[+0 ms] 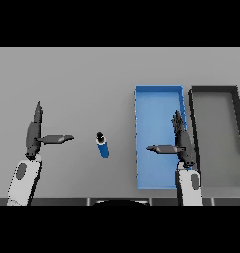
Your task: Pick up the blue pipe and place it into the blue bin.
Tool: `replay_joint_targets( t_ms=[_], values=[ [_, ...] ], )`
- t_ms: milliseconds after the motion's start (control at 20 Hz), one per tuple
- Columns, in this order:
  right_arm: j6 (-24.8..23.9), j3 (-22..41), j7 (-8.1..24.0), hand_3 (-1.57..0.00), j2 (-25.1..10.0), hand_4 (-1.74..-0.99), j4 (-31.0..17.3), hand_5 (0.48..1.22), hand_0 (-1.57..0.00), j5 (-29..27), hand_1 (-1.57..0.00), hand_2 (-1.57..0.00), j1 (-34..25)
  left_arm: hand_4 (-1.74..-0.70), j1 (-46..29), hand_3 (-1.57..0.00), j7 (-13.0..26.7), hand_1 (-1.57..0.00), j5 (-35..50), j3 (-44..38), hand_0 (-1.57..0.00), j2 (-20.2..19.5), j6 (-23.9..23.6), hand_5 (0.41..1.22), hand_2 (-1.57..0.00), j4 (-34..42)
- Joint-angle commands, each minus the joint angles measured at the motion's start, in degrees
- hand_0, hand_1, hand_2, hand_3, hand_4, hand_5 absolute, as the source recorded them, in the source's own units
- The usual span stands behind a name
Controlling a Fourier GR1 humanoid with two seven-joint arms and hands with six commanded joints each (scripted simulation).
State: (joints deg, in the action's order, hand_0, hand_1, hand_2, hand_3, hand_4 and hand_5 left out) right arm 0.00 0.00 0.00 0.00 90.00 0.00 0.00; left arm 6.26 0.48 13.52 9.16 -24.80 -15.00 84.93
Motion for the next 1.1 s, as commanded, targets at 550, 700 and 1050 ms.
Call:
replay_joint_targets(
  t_ms=[550,700,1050],
  values=[
    [0.78,5.58,-6.68,0.0,-7.26,-1.196,7.54,0.623,0.0,11.04,0.0,0.0,6.29,-0.96,-2.77,0.0,-9.88,0.0,-0.15,2.03,0.0,-9.96,16.03,0.595,0.0,-2.31],
    [1.28,5.13,-5.24,0.0,-7.85,-1.197,7.42,0.621,0.0,10.46,0.0,0.0,5.57,-0.97,-3.33,0.0,-11.95,0.0,0.95,2.73,0.0,-10.62,19.64,0.594,0.0,-1.96],
    [1.39,5.5,-5.8,0.0,-7.99,-1.173,6.55,0.616,0.0,11.11,0.0,0.0,5.12,-1.1,-6.99,0.0,-9.06,0.0,-0.18,10.12,0.0,-12.99,27.68,0.51,0.0,6.35]
  ],
)
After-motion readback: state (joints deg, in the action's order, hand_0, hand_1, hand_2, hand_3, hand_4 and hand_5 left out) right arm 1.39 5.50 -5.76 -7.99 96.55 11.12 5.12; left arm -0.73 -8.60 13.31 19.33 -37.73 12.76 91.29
